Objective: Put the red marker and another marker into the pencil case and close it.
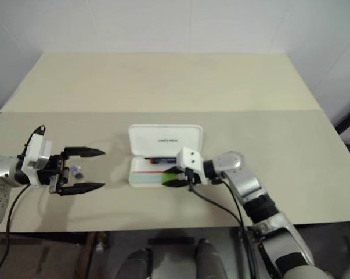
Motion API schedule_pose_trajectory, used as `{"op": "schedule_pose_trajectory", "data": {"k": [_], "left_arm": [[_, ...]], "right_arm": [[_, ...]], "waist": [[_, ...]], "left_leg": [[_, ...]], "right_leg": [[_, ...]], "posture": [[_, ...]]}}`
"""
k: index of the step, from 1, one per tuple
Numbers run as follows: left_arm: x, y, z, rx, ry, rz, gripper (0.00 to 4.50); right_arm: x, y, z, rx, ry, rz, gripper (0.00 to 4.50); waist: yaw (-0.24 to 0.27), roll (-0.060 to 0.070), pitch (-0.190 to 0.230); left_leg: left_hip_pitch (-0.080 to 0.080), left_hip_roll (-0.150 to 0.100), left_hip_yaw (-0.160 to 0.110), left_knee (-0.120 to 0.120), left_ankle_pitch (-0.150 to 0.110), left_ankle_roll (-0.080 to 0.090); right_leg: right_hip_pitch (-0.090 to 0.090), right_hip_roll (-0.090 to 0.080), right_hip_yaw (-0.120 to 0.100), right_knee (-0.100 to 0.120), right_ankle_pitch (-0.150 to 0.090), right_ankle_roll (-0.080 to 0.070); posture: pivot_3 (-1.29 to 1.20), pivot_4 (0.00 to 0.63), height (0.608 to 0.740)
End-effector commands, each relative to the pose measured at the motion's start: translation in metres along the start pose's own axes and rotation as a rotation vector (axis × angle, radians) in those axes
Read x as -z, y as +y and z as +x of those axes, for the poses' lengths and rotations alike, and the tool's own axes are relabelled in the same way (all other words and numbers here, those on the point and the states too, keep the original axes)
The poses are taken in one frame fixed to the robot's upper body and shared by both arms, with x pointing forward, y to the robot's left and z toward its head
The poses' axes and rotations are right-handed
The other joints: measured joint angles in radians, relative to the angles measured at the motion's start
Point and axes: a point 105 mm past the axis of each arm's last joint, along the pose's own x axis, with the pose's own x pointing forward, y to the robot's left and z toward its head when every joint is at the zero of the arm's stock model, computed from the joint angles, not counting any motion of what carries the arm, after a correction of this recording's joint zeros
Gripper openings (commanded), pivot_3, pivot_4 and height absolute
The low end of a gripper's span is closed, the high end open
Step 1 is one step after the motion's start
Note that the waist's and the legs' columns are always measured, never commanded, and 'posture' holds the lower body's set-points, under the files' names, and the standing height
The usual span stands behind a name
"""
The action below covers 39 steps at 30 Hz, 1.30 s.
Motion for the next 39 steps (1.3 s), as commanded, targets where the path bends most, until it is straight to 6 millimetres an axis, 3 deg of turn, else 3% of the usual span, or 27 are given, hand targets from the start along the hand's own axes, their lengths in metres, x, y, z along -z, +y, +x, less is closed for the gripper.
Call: {"op": "schedule_pose_trajectory", "data": {"k": [1,3,12,13,17,20,23,27,30,32,36,39], "left_arm": [[-0.014,0.001,-0.002,-0.009,-0.006,0.056,4.5],[-0.015,0.0,-0.001,-0.008,-0.009,0.057,4.5],[-0.016,0.0,0.0,-0.013,-0.013,0.057,4.5],[-0.016,0.0,0.0,-0.013,-0.014,0.056,4.5],[-0.015,-0.001,0.0,-0.02,-0.014,0.053,4.5],[-0.014,-0.002,-0.001,-0.073,-0.031,0.04,4.5],[-0.013,-0.002,-0.001,-0.176,-0.074,0.025,4.5],[-0.005,0.006,-0.014,-0.48,-0.096,0.056,4.5],[0.002,0.01,-0.027,-0.683,-0.086,0.098,4.5],[0.008,0.011,-0.041,-0.906,-0.092,0.089,4.5],[0.031,-0.006,-0.047,-1.265,-0.084,-0.053,4.5],[0.047,-0.018,-0.04,-1.384,-0.065,-0.183,4.5]], "right_arm": [[-0.01,-0.006,0.003,-0.003,-0.017,-0.052,1.11],[-0.01,-0.007,0.004,-0.005,-0.015,-0.046,1.11],[-0.024,-0.007,0.003,-0.021,-0.06,-0.076,4.32],[-0.029,-0.008,0.002,-0.016,-0.081,-0.079,4.47],[-0.049,-0.008,-0.003,-0.001,-0.147,-0.093,4.47],[-0.075,0.005,-0.019,0.01,-0.237,-0.103,4.47],[-0.087,0.019,-0.035,0.037,-0.279,-0.093,4.47],[-0.088,0.03,-0.067,0.125,-0.27,-0.063,4.47],[-0.087,0.033,-0.079,0.174,-0.259,-0.045,4.47],[-0.083,0.031,-0.09,0.214,-0.237,-0.031,4.47],[-0.074,0.019,-0.103,0.285,-0.198,-0.027,4.47],[-0.075,0.015,-0.104,0.285,-0.199,-0.042,4.47]], "waist": [[0.0,0.0,0.0],[-0.001,0.0,0.0],[-0.001,0.0,0.0],[-0.001,0.0,0.0],[-0.001,0.0,0.0],[0.002,0.001,0.0],[0.006,0.0,0.0],[0.011,0.0,0.0],[0.009,-0.001,0.0],[0.006,-0.001,0.0],[0.008,-0.002,-0.001],[0.013,-0.003,-0.002]], "left_leg": [[0.0,0.0,0.0,0.0,0.0,0.0],[0.0,0.0,0.0,0.0,0.0,0.0],[0.0,0.0,0.0,0.0,0.0,0.0],[0.0,0.0,0.0,0.0,0.0,0.0],[0.0,0.0,0.0,0.0,0.0,0.0],[0.0,0.0,0.0,-0.001,0.0,0.0],[-0.001,0.0,-0.001,-0.001,-0.001,-0.001],[-0.001,0.0,-0.001,-0.001,-0.003,-0.001],[-0.001,0.0,-0.001,0.0,-0.003,-0.001],[0.0,0.001,-0.001,0.0,-0.003,-0.001],[0.0,0.0,0.001,0.002,-0.003,-0.001],[0.0,0.0,0.0,0.003,-0.003,-0.001]], "right_leg": [[0.0,0.0,0.0,0.0,0.0,0.0],[0.0,0.0,0.0,0.0,0.002,0.004],[0.0,0.0,0.0,0.0,0.002,0.004],[0.0,0.0,0.0,0.0,0.002,0.004],[0.0,0.0,0.0,0.0,0.002,0.004],[-0.001,0.0,0.0,0.0,0.002,0.004],[0.0,0.0,-0.001,-0.001,0.001,0.004],[0.0,-0.001,-0.001,-0.002,0.0,0.004],[0.001,-0.001,-0.001,-0.003,0.0,0.004],[0.001,-0.001,-0.001,-0.004,-0.001,0.001],[0.004,-0.001,0.0,-0.005,-0.002,-0.001],[0.004,-0.001,0.0,-0.005,-0.002,-0.001]], "posture": [[0.0,0.15,0.74],[0.0,0.15,0.74],[0.0,0.15,0.74],[0.0,0.15,0.74],[0.0,0.15,0.74],[0.0,0.15,0.74],[0.0,0.15,0.74],[0.0,0.15,0.74],[0.0,0.15,0.74],[0.0,0.15,0.74],[0.0,0.15,0.74],[0.0,0.15,0.74]]}}
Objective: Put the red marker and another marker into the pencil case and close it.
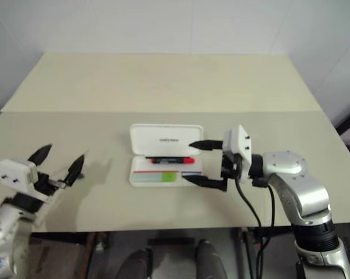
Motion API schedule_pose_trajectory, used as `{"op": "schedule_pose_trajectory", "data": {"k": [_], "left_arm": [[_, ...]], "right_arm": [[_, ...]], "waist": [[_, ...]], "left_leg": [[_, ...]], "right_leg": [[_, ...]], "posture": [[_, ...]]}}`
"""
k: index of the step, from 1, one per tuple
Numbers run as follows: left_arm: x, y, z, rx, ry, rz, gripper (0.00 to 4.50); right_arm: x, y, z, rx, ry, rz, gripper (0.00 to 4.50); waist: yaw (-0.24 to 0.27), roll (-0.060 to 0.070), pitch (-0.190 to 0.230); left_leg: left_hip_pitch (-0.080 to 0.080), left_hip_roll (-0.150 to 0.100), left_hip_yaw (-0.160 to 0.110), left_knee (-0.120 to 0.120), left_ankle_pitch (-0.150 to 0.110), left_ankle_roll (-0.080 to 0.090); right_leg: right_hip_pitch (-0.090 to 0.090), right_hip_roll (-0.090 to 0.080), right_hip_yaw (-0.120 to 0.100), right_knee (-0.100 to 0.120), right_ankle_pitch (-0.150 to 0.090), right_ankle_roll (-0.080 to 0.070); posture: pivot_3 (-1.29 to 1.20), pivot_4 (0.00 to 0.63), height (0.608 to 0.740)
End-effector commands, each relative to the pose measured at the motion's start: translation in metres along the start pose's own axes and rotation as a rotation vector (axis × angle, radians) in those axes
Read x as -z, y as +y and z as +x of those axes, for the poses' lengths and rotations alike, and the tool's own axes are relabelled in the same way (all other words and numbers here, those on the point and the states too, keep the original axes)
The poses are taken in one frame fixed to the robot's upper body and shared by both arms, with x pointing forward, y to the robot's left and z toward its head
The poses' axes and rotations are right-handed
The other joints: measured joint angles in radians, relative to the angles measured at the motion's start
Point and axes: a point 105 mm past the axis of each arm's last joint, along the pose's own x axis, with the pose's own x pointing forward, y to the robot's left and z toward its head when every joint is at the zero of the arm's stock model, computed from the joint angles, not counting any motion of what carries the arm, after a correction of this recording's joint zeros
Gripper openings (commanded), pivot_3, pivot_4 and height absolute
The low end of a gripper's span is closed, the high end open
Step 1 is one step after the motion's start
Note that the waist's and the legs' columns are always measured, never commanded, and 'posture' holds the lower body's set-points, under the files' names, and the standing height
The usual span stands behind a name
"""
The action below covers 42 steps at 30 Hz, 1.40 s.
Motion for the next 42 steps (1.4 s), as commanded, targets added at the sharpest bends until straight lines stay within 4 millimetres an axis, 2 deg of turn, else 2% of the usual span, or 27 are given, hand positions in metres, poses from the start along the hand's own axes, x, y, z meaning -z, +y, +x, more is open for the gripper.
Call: {"op": "schedule_pose_trajectory", "data": {"k": [1,6,12,17,22,25,31,36,39,42], "left_arm": [[-0.003,-0.002,-0.006,-0.131,0.028,-0.004,4.5],[0.012,-0.005,-0.01,-0.238,0.112,-0.075,4.5],[0.026,-0.007,0.001,-0.289,0.175,-0.148,4.5],[0.039,-0.012,0.013,-0.251,0.24,-0.143,4.5],[0.048,-0.014,0.017,-0.255,0.289,-0.165,4.5],[0.052,-0.014,0.018,-0.258,0.307,-0.166,3.89],[0.051,-0.015,0.023,-0.241,0.312,-0.167,1.93],[0.051,-0.007,0.023,-0.256,0.333,-0.108,0.29],[0.048,-0.009,0.027,-0.247,0.314,-0.12,0.27],[0.028,-0.013,0.038,-0.228,0.214,-0.126,0.27]], "right_arm": [[-0.014,-0.006,-0.003,0.012,-0.022,-0.072,4.47],[-0.016,-0.008,-0.001,0.0,-0.023,-0.084,4.47],[-0.02,-0.008,0.004,-0.007,-0.037,-0.093,4.47],[-0.026,-0.009,0.006,-0.002,-0.046,-0.113,4.47],[-0.031,-0.01,0.005,0.009,-0.051,-0.132,4.47],[-0.032,-0.01,0.004,0.022,-0.053,-0.137,4.5],[-0.032,-0.008,0.003,0.037,-0.058,-0.138,4.5],[-0.032,-0.008,0.003,0.042,-0.059,-0.142,4.5],[-0.032,-0.008,0.003,0.045,-0.058,-0.141,4.5],[-0.03,-0.008,0.003,0.048,-0.055,-0.139,4.5]], "waist": [[0.005,-0.001,0.0],[0.006,-0.002,-0.001],[0.007,-0.002,-0.001],[0.009,-0.002,-0.002],[0.012,-0.002,-0.002],[0.016,-0.002,-0.002],[0.024,-0.002,-0.002],[0.023,-0.002,-0.002],[0.023,-0.002,-0.002],[0.023,-0.002,-0.002]], "left_leg": [[0.0,0.0,-0.001,0.0,0.001,0.001],[0.0,0.0,-0.001,0.002,0.002,0.001],[0.0,0.0,-0.001,0.001,0.002,0.001],[0.0,0.0,-0.001,0.0,0.002,0.001],[-0.001,0.0,-0.001,-0.001,0.002,0.001],[-0.001,0.0,-0.001,-0.001,0.002,0.001],[-0.001,0.0,-0.001,-0.001,0.002,0.001],[-0.001,-0.001,-0.001,0.0,0.002,0.001],[0.0,-0.001,-0.001,-0.001,0.002,0.001],[-0.001,-0.001,-0.001,0.0,0.002,0.001]], "right_leg": [[0.0,0.0,0.0,0.0,0.0,0.0],[0.003,0.001,0.0,-0.006,-0.001,-0.008],[0.003,0.001,0.0,-0.009,0.001,-0.008],[0.003,0.001,0.0,-0.009,0.001,-0.008],[0.002,0.001,0.0,-0.008,0.001,-0.008],[0.002,0.001,0.0,-0.008,0.001,-0.008],[0.002,0.001,0.0,-0.008,0.001,-0.008],[0.002,0.0,0.0,-0.009,0.001,-0.008],[0.002,0.0,0.0,-0.008,0.001,-0.008],[0.002,0.0,0.0,-0.008,0.001,-0.008]], "posture": [[0.0,0.15,0.74],[0.0,0.15,0.74],[0.0,0.15,0.74],[0.0,0.15,0.74],[0.0,0.15,0.74],[0.0,0.15,0.74],[0.0,0.15,0.74],[0.0,0.15,0.74],[0.0,0.15,0.74],[0.0,0.15,0.74]]}}
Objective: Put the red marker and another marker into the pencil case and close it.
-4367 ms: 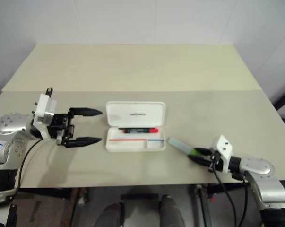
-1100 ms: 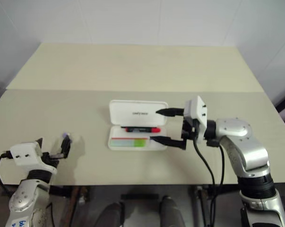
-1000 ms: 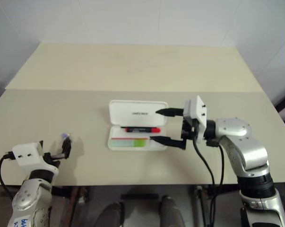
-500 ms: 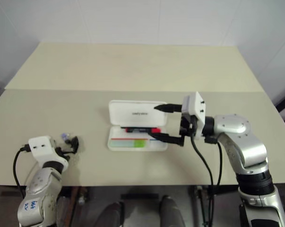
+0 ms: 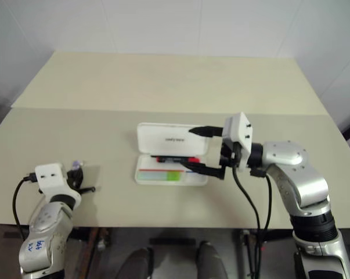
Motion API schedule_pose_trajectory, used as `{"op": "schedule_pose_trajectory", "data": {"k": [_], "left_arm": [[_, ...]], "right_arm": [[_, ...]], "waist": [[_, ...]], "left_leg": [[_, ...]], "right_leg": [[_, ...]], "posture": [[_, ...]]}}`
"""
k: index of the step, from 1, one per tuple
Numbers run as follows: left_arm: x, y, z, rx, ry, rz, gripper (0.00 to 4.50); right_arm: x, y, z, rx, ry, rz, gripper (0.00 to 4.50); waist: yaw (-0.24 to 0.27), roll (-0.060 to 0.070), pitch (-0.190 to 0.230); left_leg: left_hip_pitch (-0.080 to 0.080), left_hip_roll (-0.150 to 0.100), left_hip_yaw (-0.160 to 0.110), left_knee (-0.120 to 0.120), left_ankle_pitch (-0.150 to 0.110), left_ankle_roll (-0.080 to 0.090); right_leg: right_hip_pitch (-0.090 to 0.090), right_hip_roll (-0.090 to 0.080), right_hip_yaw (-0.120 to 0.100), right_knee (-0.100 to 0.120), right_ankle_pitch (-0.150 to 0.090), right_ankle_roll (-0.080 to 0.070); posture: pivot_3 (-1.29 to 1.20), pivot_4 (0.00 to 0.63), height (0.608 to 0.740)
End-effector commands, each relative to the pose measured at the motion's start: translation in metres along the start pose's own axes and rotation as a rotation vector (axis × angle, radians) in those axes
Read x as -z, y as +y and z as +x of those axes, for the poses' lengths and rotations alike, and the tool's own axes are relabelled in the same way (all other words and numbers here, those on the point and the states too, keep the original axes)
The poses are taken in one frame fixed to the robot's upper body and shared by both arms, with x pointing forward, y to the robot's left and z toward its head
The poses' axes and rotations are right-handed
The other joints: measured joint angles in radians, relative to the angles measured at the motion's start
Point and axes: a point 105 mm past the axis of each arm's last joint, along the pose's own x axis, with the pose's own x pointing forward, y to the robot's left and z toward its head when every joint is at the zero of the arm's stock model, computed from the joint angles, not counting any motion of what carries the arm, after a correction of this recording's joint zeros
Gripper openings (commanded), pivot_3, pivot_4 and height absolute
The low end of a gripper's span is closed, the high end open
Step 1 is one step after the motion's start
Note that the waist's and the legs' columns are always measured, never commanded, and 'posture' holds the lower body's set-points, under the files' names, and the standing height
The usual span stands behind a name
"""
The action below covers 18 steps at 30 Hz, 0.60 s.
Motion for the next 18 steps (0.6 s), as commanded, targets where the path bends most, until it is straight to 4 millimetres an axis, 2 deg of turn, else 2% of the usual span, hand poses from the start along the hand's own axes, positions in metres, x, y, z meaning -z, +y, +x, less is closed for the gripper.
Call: {"op": "schedule_pose_trajectory", "data": {"k": [1,3,7,11,14,18], "left_arm": [[-0.033,-0.015,0.001,0.063,-0.146,0.004,0.27],[-0.049,-0.025,-0.002,0.122,-0.204,0.035,0.27],[-0.062,-0.04,-0.008,0.245,-0.258,0.098,0.27],[-0.082,-0.066,-0.019,0.47,-0.344,0.175,0.27],[-0.098,-0.095,-0.038,0.743,-0.42,0.234,0.27],[-0.102,-0.112,-0.049,0.941,-0.451,0.315,0.27]], "right_arm": [[-0.011,0.001,-0.003,0.013,-0.023,-0.053,4.5],[-0.01,0.0,-0.004,0.014,-0.02,-0.052,4.5],[-0.008,-0.001,-0.004,0.021,-0.016,-0.051,4.5],[-0.006,-0.003,-0.008,0.038,-0.002,-0.052,4.5],[-0.003,-0.005,-0.017,0.07,0.022,-0.053,4.5],[0.0,-0.007,-0.024,0.107,0.041,-0.051,4.5]], "waist": [[0.0,0.0,0.0],[0.0,0.0,0.0],[-0.004,0.0,0.0],[-0.002,0.0,0.0],[0.001,0.0,0.0],[-0.001,0.0,0.0]], "left_leg": [[0.0,0.0,0.0,0.0,0.0,0.0],[-0.001,0.0,0.0,0.0,0.0,0.0],[-0.001,0.0,0.0,-0.002,0.0,-0.001],[-0.001,0.0,0.0,-0.004,0.0,-0.001],[-0.002,0.0,0.0,-0.003,0.0,-0.001],[-0.002,0.0,0.0,-0.003,0.0,-0.001]], "right_leg": [[0.0,0.0,0.0,0.0,0.0,0.0],[0.0,0.0,0.0,-0.001,0.0,0.0],[-0.001,0.0,0.0,0.0,0.0,0.0],[-0.003,0.0,0.0,0.001,0.0,0.0],[-0.003,0.0,0.0,0.0,0.0,0.0],[-0.002,0.0,0.0,0.0,0.0,0.0]], "posture": [[0.0,0.15,0.74],[0.0,0.15,0.74],[0.0,0.15,0.74],[0.0,0.15,0.74],[0.0,0.15,0.74],[0.0,0.15,0.74]]}}
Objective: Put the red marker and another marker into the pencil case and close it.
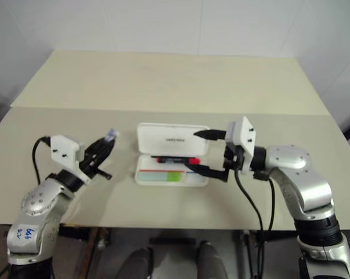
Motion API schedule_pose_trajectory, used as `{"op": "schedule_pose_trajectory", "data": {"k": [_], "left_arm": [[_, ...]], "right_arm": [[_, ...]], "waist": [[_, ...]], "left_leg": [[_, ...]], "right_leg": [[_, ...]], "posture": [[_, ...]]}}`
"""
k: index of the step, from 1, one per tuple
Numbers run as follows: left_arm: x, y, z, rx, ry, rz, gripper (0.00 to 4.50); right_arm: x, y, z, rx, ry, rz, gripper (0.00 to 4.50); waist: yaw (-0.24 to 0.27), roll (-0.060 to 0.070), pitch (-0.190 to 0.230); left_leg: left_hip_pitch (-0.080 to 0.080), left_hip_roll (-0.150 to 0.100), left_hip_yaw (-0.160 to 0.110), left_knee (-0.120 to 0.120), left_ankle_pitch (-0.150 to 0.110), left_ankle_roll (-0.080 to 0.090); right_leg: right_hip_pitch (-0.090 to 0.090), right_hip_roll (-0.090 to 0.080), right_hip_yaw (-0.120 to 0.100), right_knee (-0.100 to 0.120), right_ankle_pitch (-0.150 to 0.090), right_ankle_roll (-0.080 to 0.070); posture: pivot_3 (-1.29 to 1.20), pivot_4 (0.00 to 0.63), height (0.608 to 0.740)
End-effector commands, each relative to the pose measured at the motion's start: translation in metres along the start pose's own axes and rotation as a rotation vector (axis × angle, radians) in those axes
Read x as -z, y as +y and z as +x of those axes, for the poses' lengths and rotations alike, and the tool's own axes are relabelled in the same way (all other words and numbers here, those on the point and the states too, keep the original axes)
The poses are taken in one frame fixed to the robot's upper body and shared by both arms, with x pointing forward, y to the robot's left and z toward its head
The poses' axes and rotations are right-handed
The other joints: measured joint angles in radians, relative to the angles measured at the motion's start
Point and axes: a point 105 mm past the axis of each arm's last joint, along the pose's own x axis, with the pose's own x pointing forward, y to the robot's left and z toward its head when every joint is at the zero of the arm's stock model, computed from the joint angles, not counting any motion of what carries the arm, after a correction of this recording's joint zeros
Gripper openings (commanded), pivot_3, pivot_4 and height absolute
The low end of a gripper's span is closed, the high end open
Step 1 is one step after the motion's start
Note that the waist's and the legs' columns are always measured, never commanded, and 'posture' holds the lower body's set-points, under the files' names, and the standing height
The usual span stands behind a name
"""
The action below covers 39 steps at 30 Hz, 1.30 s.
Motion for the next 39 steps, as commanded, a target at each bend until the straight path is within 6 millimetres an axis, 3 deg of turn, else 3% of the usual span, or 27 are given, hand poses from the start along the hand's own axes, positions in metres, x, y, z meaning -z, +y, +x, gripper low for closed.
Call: {"op": "schedule_pose_trajectory", "data": {"k": [1,8,14,25,28,39], "left_arm": [[-0.019,-0.024,0.005,0.232,-0.074,0.063,0.27],[-0.023,-0.049,0.014,0.559,-0.069,0.059,0.27],[-0.013,-0.068,0.024,0.78,-0.01,0.04,0.27],[0.016,-0.08,0.053,0.886,0.071,0.051,0.27],[0.03,-0.096,0.065,0.941,0.084,0.051,0.27],[0.041,-0.117,0.076,0.992,0.085,0.073,0.27]], "right_arm": [[-0.009,-0.006,-0.016,0.075,0.001,-0.056,4.5],[-0.003,-0.005,-0.035,0.161,0.05,-0.051,4.5],[-0.007,-0.008,-0.047,0.239,0.068,-0.068,4.5],[-0.013,0.001,-0.058,0.312,0.088,-0.067,4.5],[-0.011,0.004,-0.061,0.326,0.103,-0.056,4.5],[-0.005,0.02,-0.065,0.296,0.138,-0.005,4.5]], "waist": [[0.0,0.0,0.0],[-0.003,0.0,0.0],[-0.002,0.0,0.0],[-0.002,0.0,0.0],[0.003,0.001,0.0],[0.001,0.001,0.0]], "left_leg": [[0.0,0.0,0.0,0.0,0.0,0.0],[0.0,0.0,0.0,0.0,0.0,0.0],[0.0,0.0,0.0,0.0,0.0,0.0],[0.0,0.0,0.0,0.0,0.0,0.001],[0.0,0.0,0.0,0.0,0.0,0.001],[0.0,0.0,0.0,0.001,0.0,0.001]], "right_leg": [[0.0,0.0,0.0,0.0,0.0,0.0],[0.0,0.0,0.0,0.0,0.0,0.0],[0.0,0.0,0.0,0.0,0.0,0.0],[0.0,0.0,0.0,0.0,0.0,0.0],[0.0,0.001,0.0,0.001,0.0,0.0],[0.0,0.0,0.0,0.001,0.0,0.001]], "posture": [[0.0,0.15,0.74],[0.0,0.15,0.74],[0.0,0.15,0.74],[0.0,0.15,0.74],[0.0,0.15,0.74],[0.0,0.15,0.74]]}}
